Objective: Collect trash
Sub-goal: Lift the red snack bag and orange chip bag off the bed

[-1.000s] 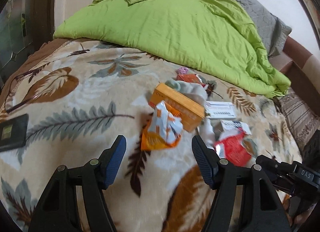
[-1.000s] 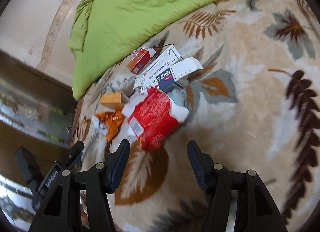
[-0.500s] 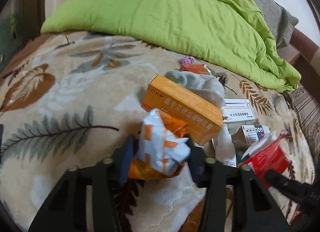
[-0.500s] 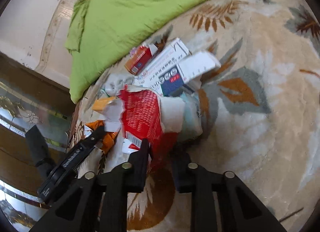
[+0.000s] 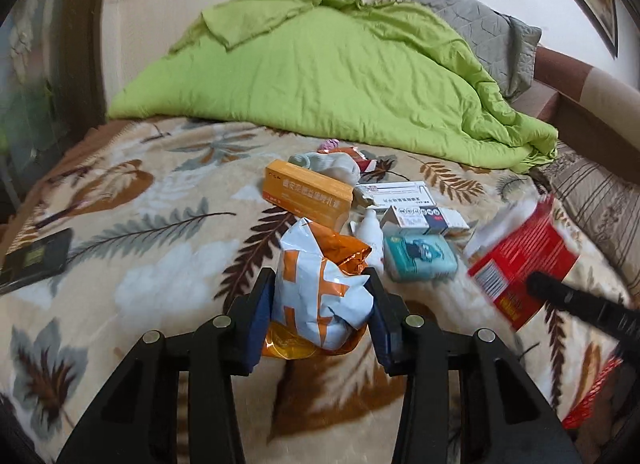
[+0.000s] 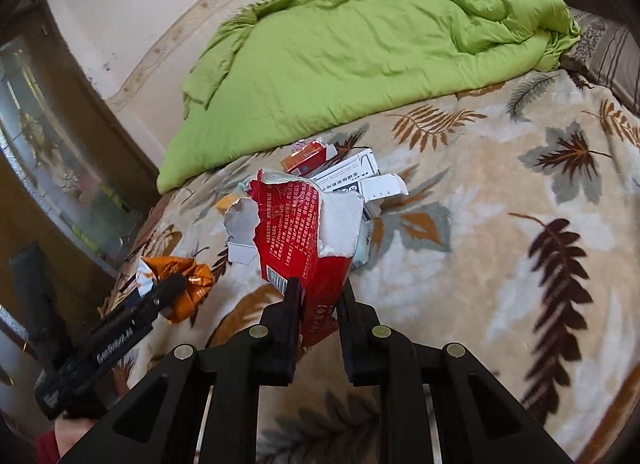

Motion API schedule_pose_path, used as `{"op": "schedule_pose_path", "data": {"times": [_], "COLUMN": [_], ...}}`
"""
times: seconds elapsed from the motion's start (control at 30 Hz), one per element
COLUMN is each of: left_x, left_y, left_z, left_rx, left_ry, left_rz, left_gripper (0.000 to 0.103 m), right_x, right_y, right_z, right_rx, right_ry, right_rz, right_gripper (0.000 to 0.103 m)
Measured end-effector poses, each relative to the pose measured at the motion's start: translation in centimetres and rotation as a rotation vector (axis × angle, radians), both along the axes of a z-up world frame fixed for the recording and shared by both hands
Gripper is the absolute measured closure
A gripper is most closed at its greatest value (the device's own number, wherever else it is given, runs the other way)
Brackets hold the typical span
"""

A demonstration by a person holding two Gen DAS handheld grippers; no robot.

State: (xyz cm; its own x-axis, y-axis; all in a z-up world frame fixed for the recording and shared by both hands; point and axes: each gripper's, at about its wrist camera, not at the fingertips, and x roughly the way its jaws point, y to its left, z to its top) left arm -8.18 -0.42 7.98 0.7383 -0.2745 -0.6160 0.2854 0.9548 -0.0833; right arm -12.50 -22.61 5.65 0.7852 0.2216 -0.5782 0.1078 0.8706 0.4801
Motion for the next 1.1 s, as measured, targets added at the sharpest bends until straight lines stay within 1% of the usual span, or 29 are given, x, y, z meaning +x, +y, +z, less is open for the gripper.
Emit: {"op": "schedule_pose_path", "data": {"times": [0.1,0.2,0.43,0.83,0.97,1.1], "left_x": [-1.0,-1.2,-0.7,-0.3,-0.3,-0.3], "left_y": [-0.8,-1.2,-1.1,-1.5,-1.5,-1.3], "left_z": [-0.6,-0.6,-1.2,-1.5,-1.5,-1.3], "left_rx": [0.035,0.065,0.081,0.099,0.097,0.074], "left_ry": [-0.015,-0.043,-0.031,-0.043,-0.042,-0.044], "left_rz": [0.001,0.004,0.022,0.015,0.016,0.011], "left_gripper": [0.061,0.061,0.061,0.060,0.060,0.060], "right_x": [-1.0,-1.2,-0.9,-0.4,-0.3,-0.3], "right_y": [-0.5,-1.1,-1.2,-1.1,-1.1,-1.1], "right_z": [0.3,0.1,0.0,-0.3,-0.4,-0.4], "right_rx": [0.009,0.016,0.015,0.007,0.007,0.007], "right_ry": [-0.016,-0.004,0.009,0.024,0.026,0.025], "right_rz": [-0.017,-0.035,-0.037,-0.033,-0.036,-0.036], "right_gripper": [0.084,0.084,0.084,0.084,0.084,0.084]}}
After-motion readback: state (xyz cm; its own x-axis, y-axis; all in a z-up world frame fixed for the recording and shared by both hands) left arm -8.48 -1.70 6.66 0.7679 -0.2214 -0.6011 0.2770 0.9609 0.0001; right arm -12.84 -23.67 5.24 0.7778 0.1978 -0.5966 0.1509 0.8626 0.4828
